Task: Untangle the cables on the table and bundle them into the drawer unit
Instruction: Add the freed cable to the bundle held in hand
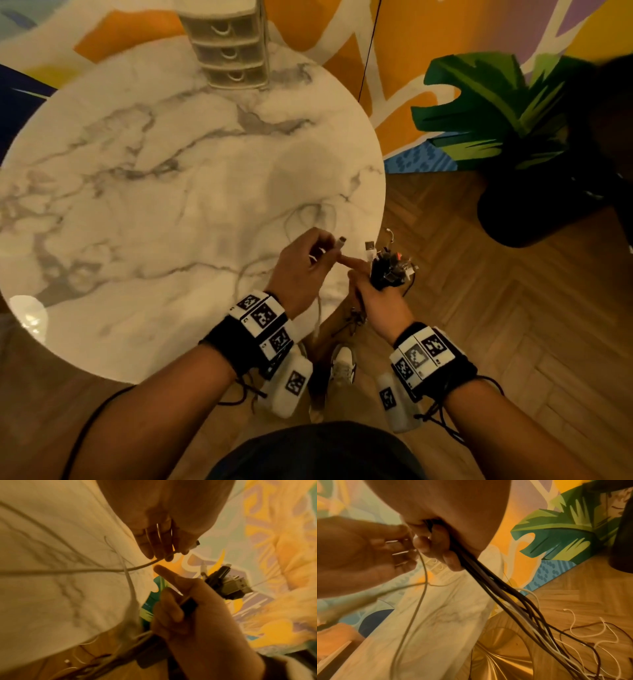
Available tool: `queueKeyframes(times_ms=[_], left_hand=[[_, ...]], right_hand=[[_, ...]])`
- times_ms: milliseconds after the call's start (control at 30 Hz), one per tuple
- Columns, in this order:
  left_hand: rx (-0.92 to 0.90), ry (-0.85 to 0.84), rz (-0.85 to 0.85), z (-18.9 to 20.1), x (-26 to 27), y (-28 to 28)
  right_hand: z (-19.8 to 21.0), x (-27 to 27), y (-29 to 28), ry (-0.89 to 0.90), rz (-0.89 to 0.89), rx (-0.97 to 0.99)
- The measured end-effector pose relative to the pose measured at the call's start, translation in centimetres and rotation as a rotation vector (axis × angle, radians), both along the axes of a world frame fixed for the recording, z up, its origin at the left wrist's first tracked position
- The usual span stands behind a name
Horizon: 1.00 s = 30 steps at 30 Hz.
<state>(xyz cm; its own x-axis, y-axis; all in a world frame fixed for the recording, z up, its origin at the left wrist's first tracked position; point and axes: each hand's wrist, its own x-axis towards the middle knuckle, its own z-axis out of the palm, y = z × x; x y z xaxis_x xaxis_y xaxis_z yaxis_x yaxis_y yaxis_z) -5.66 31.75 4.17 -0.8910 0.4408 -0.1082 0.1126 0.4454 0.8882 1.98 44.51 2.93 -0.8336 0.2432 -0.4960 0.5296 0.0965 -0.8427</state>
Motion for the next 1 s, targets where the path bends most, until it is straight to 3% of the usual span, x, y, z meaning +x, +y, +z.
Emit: queueKeyframes(times_ms=[233,400,433,500,567,633,733,833,933,1000], left_hand=[[0.098,-0.011,0.020,1.8,-0.1,2.0],[0.178,0.037,-0.103,2.8,0.3,2.3],[0.220,-0.005,-0.099,2.9,0.3,2.2],[0.297,-0.244,-0.102,2.8,0.4,1.6],[0.173,-0.443,-0.213,2.0,0.9,0.8],[-0.020,-0.535,-0.403,0.5,2.0,-0.2],[-0.099,-0.606,-0.603,-1.5,4.2,-1.2],[-0.269,-0.522,-0.689,-3.4,4.4,-2.2],[-0.596,-0.111,-0.688,-5.9,1.1,-4.1],[-0.775,0.079,-0.571,-6.3,-2.5,-5.2]], right_hand=[[2.0,-1.2,-0.4,0.138,0.013,0.004],[2.7,-1.6,-0.5,0.163,-0.058,0.027],[2.9,-1.8,-0.5,0.204,-0.079,0.040],[2.9,-2.1,-0.4,0.212,-0.176,0.015],[3.3,-2.3,0.0,0.160,-0.320,-0.023],[3.9,-2.4,0.6,0.166,-0.390,0.004],[5.0,-2.7,1.8,0.218,-0.437,0.011],[5.1,-2.4,3.2,0.208,-0.504,0.063],[5.0,-1.5,4.7,0.291,-0.598,0.010],[4.8,-0.8,5.8,0.339,-0.636,0.002]])
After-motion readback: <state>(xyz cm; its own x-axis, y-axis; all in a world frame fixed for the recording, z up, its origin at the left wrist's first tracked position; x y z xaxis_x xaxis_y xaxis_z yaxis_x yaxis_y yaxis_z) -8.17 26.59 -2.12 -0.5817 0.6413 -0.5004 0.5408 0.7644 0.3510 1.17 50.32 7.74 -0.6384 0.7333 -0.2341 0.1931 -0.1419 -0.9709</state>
